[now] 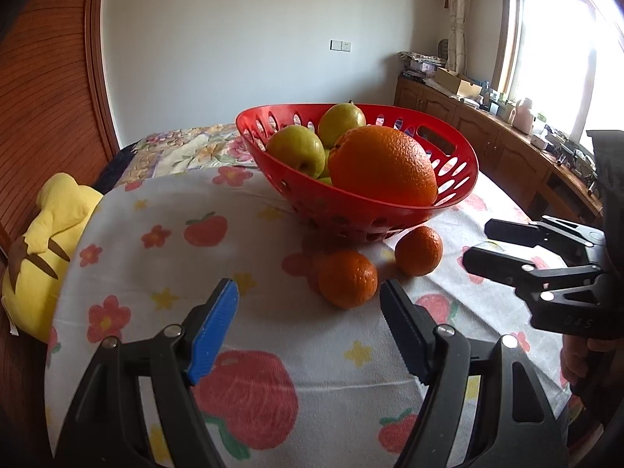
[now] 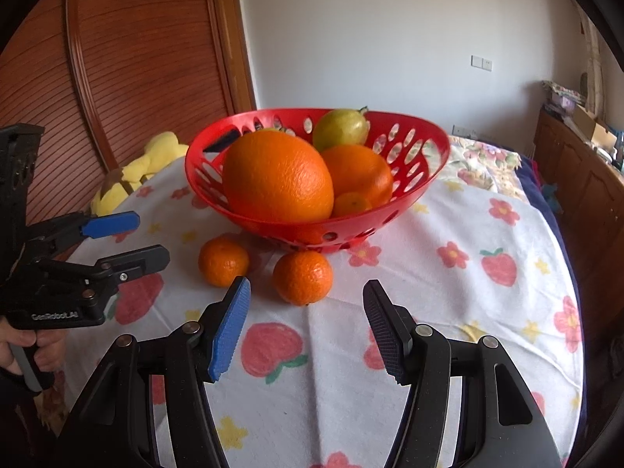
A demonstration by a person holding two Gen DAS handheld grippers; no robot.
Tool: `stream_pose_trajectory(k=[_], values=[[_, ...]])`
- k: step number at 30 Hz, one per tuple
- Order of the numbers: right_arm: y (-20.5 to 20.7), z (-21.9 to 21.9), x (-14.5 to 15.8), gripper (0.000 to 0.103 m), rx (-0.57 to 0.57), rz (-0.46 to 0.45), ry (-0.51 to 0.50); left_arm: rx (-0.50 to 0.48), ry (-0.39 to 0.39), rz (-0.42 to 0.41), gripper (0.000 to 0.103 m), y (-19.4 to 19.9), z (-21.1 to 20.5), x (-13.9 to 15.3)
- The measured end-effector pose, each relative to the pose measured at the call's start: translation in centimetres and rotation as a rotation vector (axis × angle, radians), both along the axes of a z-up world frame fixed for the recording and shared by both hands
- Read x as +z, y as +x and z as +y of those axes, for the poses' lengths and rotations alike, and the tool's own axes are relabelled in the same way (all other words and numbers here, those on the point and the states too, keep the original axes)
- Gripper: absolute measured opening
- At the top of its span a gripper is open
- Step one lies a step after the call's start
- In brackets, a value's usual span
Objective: Organize fruits
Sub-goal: 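Grasp a tangerine with the right tool while the left tool grasps another tangerine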
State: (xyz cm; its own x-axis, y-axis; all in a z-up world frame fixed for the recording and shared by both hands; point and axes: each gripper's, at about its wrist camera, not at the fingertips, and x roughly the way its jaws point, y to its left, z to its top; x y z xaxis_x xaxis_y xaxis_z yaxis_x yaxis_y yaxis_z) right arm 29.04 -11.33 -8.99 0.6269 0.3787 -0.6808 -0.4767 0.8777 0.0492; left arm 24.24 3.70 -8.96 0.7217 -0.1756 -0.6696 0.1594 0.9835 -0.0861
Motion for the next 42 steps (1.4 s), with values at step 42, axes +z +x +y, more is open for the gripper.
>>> stream_pose_trajectory(k=[42], values=[[2.8,0.3,-3.2,0.047,0.026,0.126,0.014,-0.026,0.006,0.079,0.075,3.6,-2.5,-1.7]])
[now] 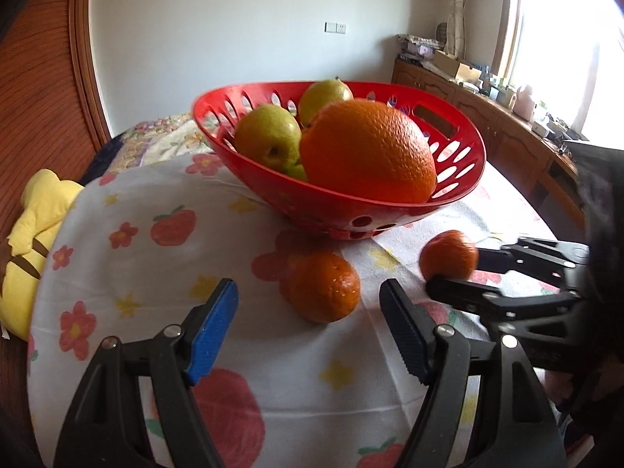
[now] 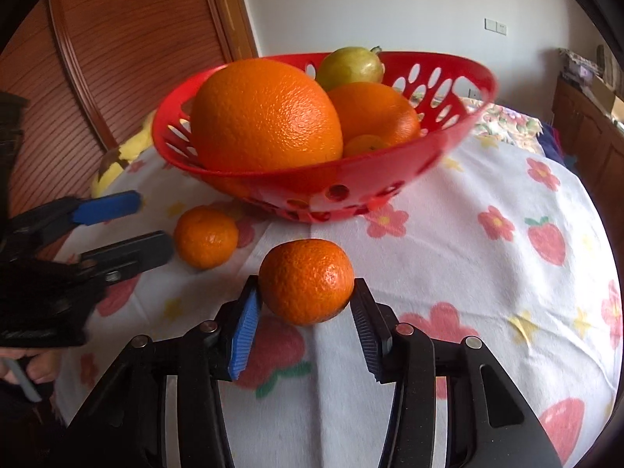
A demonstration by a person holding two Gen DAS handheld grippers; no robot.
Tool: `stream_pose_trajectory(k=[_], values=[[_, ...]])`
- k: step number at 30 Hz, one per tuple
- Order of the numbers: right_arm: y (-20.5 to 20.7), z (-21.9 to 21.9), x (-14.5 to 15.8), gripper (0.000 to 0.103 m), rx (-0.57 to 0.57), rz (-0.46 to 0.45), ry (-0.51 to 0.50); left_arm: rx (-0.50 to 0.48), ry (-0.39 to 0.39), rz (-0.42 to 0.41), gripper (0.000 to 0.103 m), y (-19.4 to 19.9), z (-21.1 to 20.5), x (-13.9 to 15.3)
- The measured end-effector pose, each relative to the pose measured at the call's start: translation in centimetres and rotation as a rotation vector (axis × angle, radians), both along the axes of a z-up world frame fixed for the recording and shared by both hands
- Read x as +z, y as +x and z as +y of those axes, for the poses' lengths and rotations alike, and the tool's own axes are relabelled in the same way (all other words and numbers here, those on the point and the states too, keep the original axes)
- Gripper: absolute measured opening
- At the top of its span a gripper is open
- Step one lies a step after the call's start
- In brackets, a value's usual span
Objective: Organize fruits
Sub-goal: 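Grasp a tangerine with the right tool while the left tool grasps another tangerine, then lift both tangerines and carry them over the red basket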
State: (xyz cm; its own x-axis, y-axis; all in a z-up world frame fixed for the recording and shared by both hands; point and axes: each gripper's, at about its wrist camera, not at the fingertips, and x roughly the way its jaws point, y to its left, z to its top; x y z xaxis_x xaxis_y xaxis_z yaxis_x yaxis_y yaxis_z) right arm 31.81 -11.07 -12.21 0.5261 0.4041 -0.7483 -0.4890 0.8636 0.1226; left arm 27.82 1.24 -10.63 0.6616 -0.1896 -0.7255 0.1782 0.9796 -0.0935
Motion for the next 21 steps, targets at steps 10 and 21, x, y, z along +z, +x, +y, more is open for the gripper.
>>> stream_pose_trajectory(k=[10,21], values=[[-1.0,-1.9,1.2,0.047,-0.010,-0.015,0.027,0.005,0.021,0.066,0.075,1.8,-1.4,-1.6],[-1.4,-2.4,1.0,0.047,-0.007,-0.007,0.023,-0.007,0.009,0.099,0.055,2.4,-1.2,-2.5]])
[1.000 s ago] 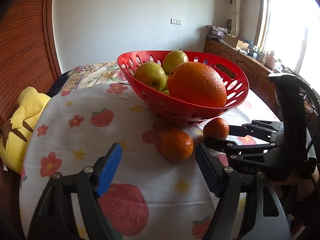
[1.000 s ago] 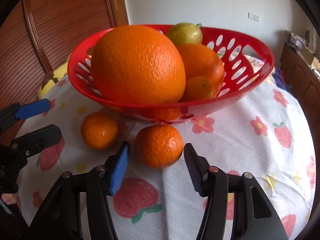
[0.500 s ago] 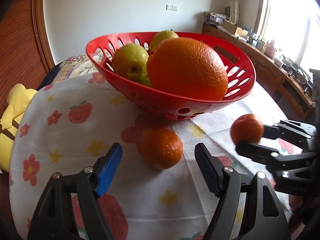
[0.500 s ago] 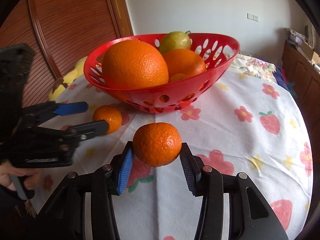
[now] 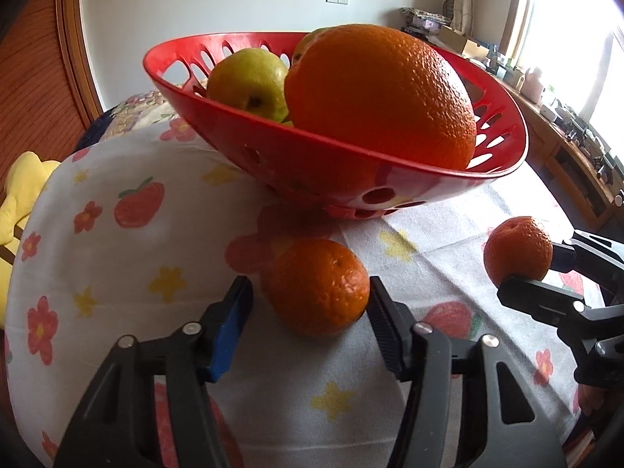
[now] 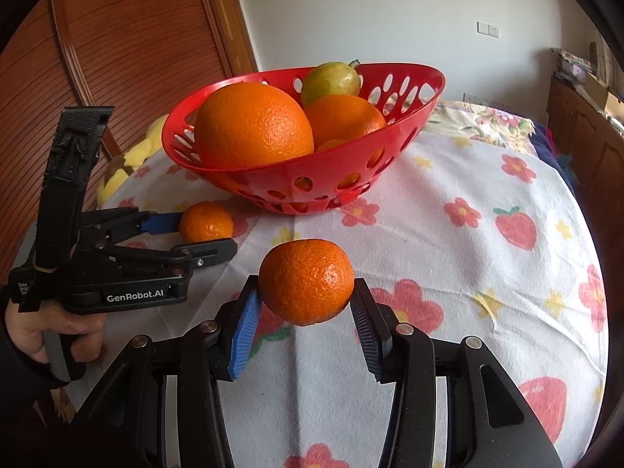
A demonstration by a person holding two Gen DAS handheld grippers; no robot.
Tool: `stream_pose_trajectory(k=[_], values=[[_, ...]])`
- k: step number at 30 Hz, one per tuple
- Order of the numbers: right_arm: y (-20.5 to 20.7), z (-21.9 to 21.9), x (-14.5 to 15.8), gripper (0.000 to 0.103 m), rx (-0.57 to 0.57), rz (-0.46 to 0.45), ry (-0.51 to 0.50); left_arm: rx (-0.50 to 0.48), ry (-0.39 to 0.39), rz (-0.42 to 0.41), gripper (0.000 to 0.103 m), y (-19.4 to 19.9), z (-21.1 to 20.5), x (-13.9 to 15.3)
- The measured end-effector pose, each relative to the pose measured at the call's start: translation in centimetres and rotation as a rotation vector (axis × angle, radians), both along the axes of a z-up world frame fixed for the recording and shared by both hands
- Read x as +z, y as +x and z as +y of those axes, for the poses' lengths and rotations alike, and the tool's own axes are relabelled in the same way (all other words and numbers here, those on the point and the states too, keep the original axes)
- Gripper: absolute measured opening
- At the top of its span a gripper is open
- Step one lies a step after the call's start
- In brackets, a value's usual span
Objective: Organize fruits
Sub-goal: 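Lift both tangerines and carry them over the red basket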
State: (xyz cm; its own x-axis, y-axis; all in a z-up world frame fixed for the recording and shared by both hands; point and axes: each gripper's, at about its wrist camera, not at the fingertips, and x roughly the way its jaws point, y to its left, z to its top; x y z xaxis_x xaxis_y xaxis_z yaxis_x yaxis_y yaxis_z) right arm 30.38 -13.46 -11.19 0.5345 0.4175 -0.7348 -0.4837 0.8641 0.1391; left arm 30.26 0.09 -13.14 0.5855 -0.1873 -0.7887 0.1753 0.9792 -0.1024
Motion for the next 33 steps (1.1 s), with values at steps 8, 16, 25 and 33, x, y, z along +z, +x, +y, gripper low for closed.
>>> stream_pose_trajectory(k=[8,16,25,33], values=[[-0.4,0.2,0.1,0.047,0.003,-0.002,-0.007,-0.024,-0.014,-0.004,0.043,-1.1,0.4,0.1],[-0.9,0.0,0.7,0.047,-0.004,-0.022,0.002,-0.031,-0.023,-0.053,0.043,-3.8,1.3,2.0],[-1.3,-0.7,3.8,0.047,-0.008,-0.089,0.014,-0.038,-0.049,-0.150,0.043,-6.1,2.5,6.7],[0.4,-0.7,7.2,0.047,0.001,-0.175,0.007,-0.051,-0.041,-0.224,0.043,-4.4,3.0,10.1]])
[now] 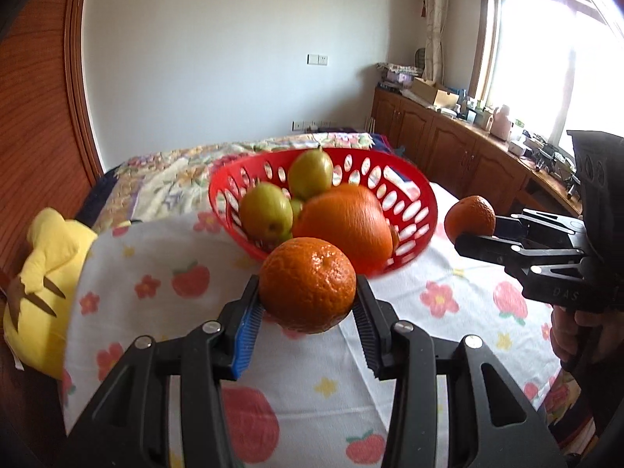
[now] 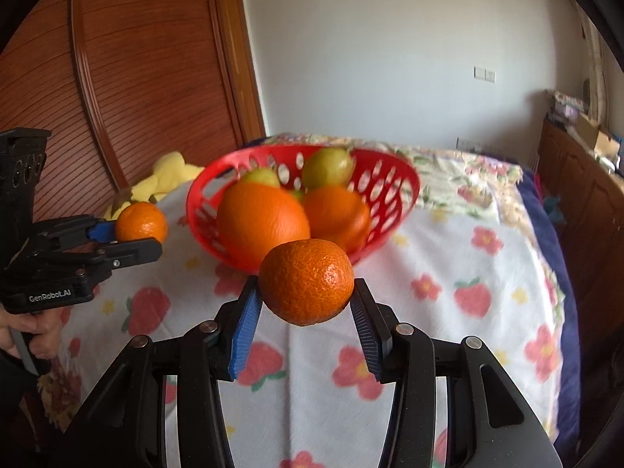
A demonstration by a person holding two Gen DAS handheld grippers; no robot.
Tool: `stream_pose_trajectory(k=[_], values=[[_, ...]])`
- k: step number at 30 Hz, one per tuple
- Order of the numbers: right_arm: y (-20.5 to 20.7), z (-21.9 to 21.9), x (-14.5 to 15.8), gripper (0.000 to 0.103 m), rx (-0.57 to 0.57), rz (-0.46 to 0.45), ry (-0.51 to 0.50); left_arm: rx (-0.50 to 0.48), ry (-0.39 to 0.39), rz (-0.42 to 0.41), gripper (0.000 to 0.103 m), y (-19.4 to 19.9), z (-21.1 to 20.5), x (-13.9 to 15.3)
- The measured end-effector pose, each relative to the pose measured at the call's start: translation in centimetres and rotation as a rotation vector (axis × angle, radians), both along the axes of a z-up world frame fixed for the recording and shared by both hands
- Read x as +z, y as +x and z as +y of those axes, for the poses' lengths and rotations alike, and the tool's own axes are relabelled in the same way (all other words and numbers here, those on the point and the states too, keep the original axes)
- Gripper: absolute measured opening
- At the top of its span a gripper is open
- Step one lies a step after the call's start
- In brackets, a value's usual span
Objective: Organize fruits
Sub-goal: 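Lift both tangerines and carry them over the red basket, then open both tools to drop the tangerines into the basket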
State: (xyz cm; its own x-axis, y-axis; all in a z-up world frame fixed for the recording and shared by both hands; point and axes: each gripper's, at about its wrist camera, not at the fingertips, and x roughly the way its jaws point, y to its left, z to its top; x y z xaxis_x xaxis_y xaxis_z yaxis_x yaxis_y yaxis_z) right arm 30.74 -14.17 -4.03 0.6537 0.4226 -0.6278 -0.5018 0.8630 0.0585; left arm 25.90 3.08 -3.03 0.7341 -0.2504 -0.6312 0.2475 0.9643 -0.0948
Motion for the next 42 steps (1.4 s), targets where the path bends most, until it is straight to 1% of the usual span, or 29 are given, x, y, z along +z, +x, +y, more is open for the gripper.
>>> stream_pose_trajectory(k=[3,7,11,16,20,28,42], values=[[1.2,0.2,0.9,0.047,0.004,-0.025,-0.011,0.002,0.002,-0.017,0.043,1.1,0.2,0.5],[3.2,0.3,1.4,0.047,0.006,-0.031,-0.020,0.001,-0.003,-0.029,0.043,3.0,0.5,1.4],[4.9,0.6,1.2,0.047,0.008,-0.028,-0.034,0.004,0.011,-0.041,0.043,5.2,0.1,2.3],[6.4,1.0,0.1,0.047,0.006,-0.007,-0.045,-0.001,-0.003,-0.048,0.043,7.8,-0.6,3.0],[7.1,0.9,-0.7,0.047,0.007,0.008,-0.053,-0.019,0.010,-0.042,0.043,9.5,-1.5,2.8],[7.7,1.0,-1.3,0.047,0.013,0.022,-0.057,-0.036,0.032,0.007,0.044,12.4,-2.9,1.5],[7.6,1.8,-1.8,0.047,0.047,0.039,-0.044,-0.027,0.063,0.052,0.044,13.9,-3.4,0.2]])
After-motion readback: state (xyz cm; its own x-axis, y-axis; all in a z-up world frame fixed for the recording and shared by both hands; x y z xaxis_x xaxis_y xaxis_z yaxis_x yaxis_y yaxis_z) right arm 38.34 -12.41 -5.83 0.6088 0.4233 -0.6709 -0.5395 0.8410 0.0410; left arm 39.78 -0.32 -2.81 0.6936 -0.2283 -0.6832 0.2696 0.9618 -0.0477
